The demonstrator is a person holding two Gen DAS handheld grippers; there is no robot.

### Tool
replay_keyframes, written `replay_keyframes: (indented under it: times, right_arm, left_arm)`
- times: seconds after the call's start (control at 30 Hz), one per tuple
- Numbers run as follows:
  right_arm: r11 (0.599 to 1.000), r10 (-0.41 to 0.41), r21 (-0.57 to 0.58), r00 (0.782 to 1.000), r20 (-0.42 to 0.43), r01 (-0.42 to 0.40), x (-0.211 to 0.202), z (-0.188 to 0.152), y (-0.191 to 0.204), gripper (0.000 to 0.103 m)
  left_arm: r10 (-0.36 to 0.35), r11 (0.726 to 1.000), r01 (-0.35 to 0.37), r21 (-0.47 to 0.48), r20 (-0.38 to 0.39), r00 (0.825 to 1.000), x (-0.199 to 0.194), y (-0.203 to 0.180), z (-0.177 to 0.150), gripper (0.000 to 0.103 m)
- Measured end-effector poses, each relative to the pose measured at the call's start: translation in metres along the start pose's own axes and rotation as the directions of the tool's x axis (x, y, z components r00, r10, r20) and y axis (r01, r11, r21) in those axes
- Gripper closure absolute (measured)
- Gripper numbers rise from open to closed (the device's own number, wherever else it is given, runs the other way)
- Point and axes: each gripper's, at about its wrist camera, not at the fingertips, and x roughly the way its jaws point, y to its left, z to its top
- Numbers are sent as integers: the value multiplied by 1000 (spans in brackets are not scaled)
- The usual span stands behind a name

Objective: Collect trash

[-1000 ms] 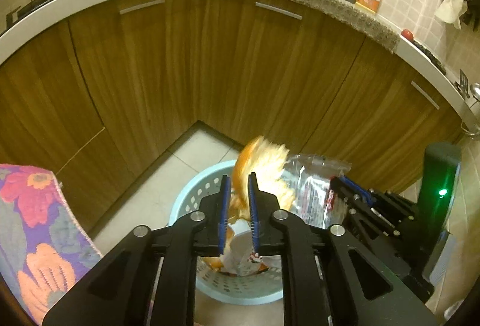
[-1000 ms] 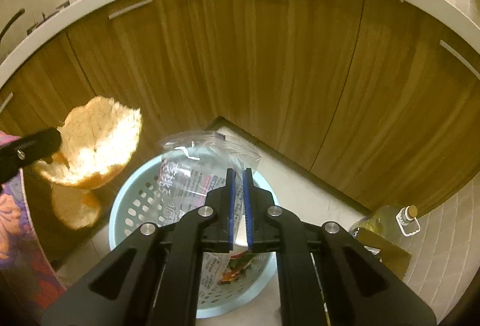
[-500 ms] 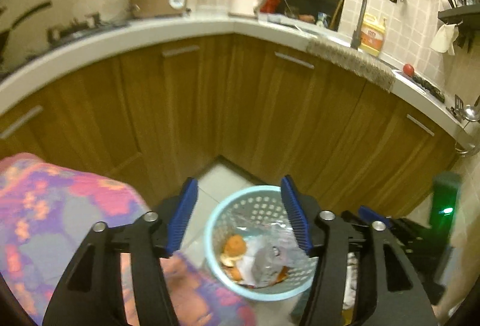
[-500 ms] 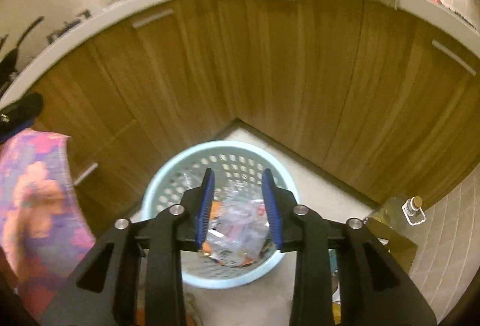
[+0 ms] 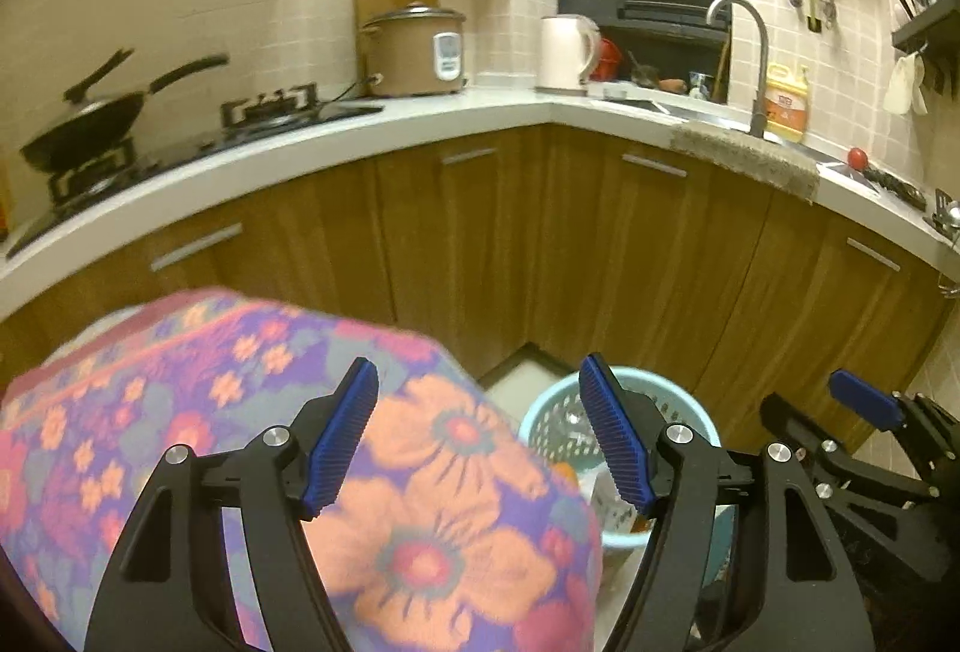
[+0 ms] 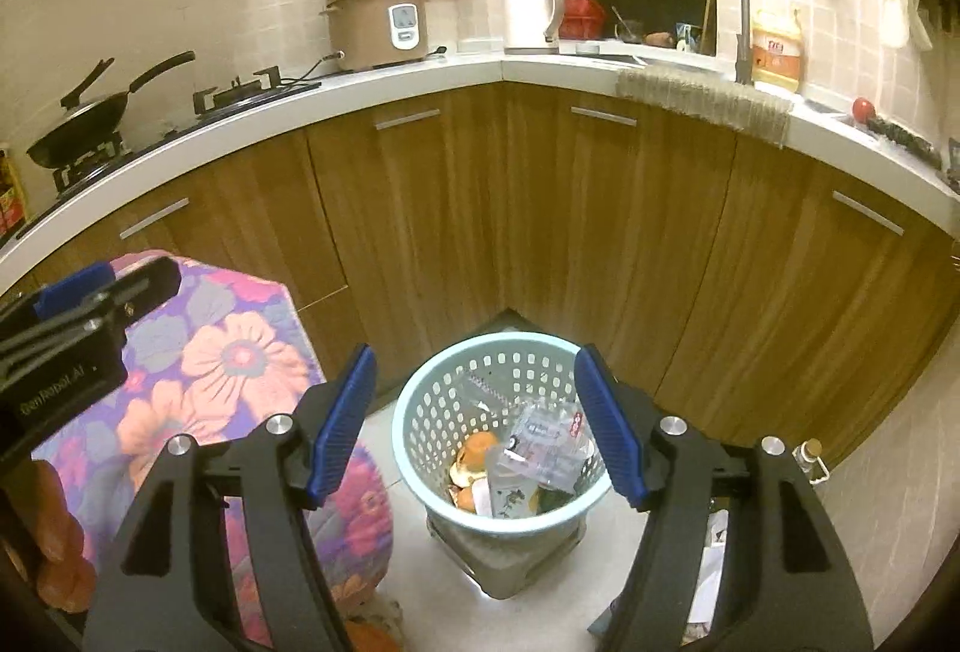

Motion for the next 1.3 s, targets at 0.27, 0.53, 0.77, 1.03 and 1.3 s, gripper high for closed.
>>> replay_keyframes:
  times: [0.27, 0.53, 0.77, 1.03, 1.3]
  right_arm:
    - [1000, -8, -23, 1000, -6, 8, -10, -18, 13, 38]
    - [999, -9, -38, 1000, -12, 9, -5, -21, 18, 38]
    - [999, -13, -49, 1000, -10, 13, -3, -21, 19, 38]
    - [998, -21, -54, 1000, -3, 21, -3, -20, 19, 37]
    - [998, -25, -51, 1000, 4, 26, -3, -20, 17, 36]
  left_arm:
    - [16, 999, -16, -43, -20, 1000, -4, 22, -31, 33]
    - [15, 999, -15, -34, -8, 1000, -6, 22, -34, 28]
    - [20, 1000, -20, -11, -6, 1000, -6, 18, -36, 27]
    - [19, 1000, -19, -9, 0, 1000, -6, 17, -36, 26]
    - [18, 1000, -18, -11, 4, 1000, -6, 15, -36, 24]
